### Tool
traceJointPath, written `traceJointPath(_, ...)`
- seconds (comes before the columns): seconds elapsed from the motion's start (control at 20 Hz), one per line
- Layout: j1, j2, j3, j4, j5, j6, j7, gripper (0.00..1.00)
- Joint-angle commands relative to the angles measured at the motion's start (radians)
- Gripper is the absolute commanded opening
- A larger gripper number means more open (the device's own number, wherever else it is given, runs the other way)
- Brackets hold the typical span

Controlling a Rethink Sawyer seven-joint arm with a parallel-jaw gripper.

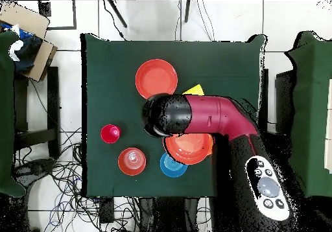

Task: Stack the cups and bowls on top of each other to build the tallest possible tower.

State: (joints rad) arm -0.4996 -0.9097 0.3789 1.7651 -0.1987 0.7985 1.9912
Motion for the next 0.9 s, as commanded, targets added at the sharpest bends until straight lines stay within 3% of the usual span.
traceJointPath(0.05,-0.025,0.008,0.034,0.098,-0.008,0.026,-0.069,1.0)
traceJointPath(0.9,-0.08,0.064,0.059,0.095,-0.038,-0.015,-0.101,1.0)
